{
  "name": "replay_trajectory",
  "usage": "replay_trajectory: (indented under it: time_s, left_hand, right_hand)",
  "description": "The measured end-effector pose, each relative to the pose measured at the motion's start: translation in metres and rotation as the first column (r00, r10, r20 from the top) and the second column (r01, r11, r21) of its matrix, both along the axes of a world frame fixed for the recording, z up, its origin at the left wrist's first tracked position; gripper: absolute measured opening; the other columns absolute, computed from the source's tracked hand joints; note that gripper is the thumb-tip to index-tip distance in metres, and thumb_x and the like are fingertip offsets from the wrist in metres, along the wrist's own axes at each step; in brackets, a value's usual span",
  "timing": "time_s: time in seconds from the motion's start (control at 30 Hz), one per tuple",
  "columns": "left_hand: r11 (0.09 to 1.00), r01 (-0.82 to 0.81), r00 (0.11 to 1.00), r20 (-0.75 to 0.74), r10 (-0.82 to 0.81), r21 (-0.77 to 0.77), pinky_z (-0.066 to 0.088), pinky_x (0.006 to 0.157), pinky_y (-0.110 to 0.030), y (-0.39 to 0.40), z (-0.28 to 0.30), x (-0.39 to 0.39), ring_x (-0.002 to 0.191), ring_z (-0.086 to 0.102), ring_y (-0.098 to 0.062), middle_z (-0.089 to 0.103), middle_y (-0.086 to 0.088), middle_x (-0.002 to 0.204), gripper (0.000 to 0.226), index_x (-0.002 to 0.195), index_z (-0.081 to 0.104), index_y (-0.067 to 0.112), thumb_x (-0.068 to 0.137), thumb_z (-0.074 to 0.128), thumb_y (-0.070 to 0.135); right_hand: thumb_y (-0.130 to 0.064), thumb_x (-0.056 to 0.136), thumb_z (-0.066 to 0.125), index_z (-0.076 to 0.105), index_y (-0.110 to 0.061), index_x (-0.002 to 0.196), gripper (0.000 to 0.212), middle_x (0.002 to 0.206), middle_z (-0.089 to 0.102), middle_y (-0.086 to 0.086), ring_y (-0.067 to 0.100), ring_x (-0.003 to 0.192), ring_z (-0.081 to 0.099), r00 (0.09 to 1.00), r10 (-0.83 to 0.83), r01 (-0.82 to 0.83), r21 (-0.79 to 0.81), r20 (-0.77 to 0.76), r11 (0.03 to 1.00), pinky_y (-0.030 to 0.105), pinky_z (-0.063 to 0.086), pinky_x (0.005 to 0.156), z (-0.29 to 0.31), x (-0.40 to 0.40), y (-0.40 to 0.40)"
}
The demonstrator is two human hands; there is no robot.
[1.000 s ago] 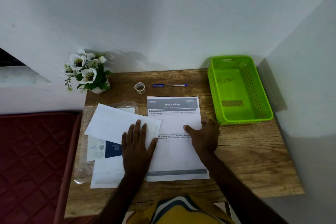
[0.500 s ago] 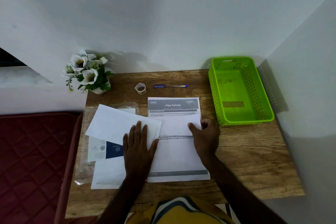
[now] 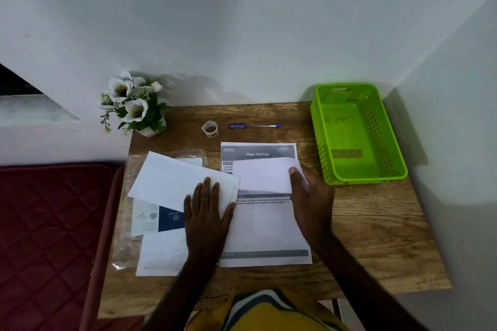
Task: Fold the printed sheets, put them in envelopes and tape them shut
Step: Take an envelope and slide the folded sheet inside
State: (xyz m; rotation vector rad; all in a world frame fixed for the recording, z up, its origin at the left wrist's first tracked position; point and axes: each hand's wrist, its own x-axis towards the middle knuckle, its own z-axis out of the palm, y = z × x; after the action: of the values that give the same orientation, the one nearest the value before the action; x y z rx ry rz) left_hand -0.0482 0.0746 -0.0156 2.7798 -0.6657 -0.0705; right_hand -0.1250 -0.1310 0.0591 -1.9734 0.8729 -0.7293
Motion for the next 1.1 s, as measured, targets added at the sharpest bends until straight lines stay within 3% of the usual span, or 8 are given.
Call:
replay_trajectory:
  time_s: [0.07,0.2,0.33,0.57,0.8,1.0,1.1]
  left_hand:
    - [1.0,-0.004,1.0,0.011,0.004,-0.001,0.025,0.122,-0.057,-0.001,0.001,-0.001,0.149,0.036,-0.035,0.039,-0.015,0.161,0.071,0.151,0.046,0.01,0.099,0.038,0.057]
    - [1.0,-0.018,0.998,0.068,0.02,-0.017,0.036,0.116,-0.059,-0.002,0.002,-0.003,0.139,0.048,-0.039,0.052,-0.017,0.151,0.062,0.14,0.058,0.007,0.096,0.055,0.049]
    - [1.0,-0.003,0.994,0.107,0.002,0.007,0.042,0.11,-0.058,-0.001,0.004,-0.003,0.133,0.054,-0.041,0.057,-0.019,0.144,0.056,0.134,0.063,0.005,0.094,0.056,0.044]
    - [0.998,0.002,0.981,0.193,0.008,-0.055,0.051,0.101,-0.053,-0.005,0.002,-0.004,0.122,0.062,-0.042,0.067,-0.021,0.13,0.044,0.121,0.07,0.001,0.095,0.061,0.036]
    - [0.993,0.03,0.972,0.234,-0.003,-0.112,0.055,0.099,-0.056,-0.006,-0.001,-0.007,0.117,0.066,-0.044,0.069,-0.026,0.124,0.034,0.11,0.073,-0.003,0.089,0.067,0.023]
    - [0.987,0.09,0.968,0.246,-0.055,-0.136,0.056,0.095,-0.06,-0.004,0.003,-0.005,0.115,0.067,-0.044,0.069,-0.028,0.122,0.02,0.092,0.072,-0.004,0.086,0.069,0.015]
    - [0.98,0.138,0.963,0.253,-0.098,-0.145,0.056,0.093,-0.06,-0.002,0.003,-0.002,0.114,0.067,-0.044,0.069,-0.028,0.118,0.015,0.088,0.07,-0.004,0.085,0.069,0.01]
  right_hand:
    - [-0.026,0.101,0.063,0.076,-0.007,0.096,0.023,0.081,0.075,0.002,-0.004,0.074,0.064,0.995,-0.026,0.03,-0.034,0.101,0.999,0.008,0.047,0.072,0.015,-0.006,-0.001]
    - [-0.029,0.101,0.065,0.073,-0.027,0.092,0.012,0.079,0.074,-0.011,-0.001,0.075,0.068,0.979,0.01,-0.037,0.127,0.202,0.991,0.016,0.053,0.068,0.044,-0.017,-0.008]
    - [-0.023,0.1,0.067,0.07,-0.026,0.079,0.021,0.058,0.064,-0.012,-0.002,0.05,0.057,0.987,0.129,-0.147,0.223,0.093,0.964,0.01,0.042,0.049,0.046,-0.027,-0.022]
    - [-0.02,0.099,0.066,0.071,-0.017,0.09,0.011,0.057,0.064,-0.024,-0.004,0.049,0.06,0.983,0.17,-0.145,0.289,-0.063,0.946,0.008,0.041,0.046,0.017,-0.031,-0.032]
    - [-0.024,0.099,0.068,0.071,-0.029,0.088,0.013,0.066,0.071,-0.015,0.003,0.053,0.064,0.98,0.144,-0.098,0.303,-0.134,0.948,0.028,0.053,0.048,0.001,-0.027,-0.034]
    - [-0.022,0.099,0.067,0.071,-0.028,0.081,0.019,0.058,0.067,-0.01,0.003,0.047,0.058,0.983,0.129,-0.082,0.32,-0.129,0.944,0.022,0.048,0.044,-0.004,-0.023,-0.036]
    - [-0.021,0.098,0.068,0.07,-0.026,0.074,0.024,0.059,0.068,-0.003,0.005,0.049,0.06,0.983,0.114,-0.066,0.305,-0.144,0.95,0.026,0.05,0.047,-0.007,-0.022,-0.035]
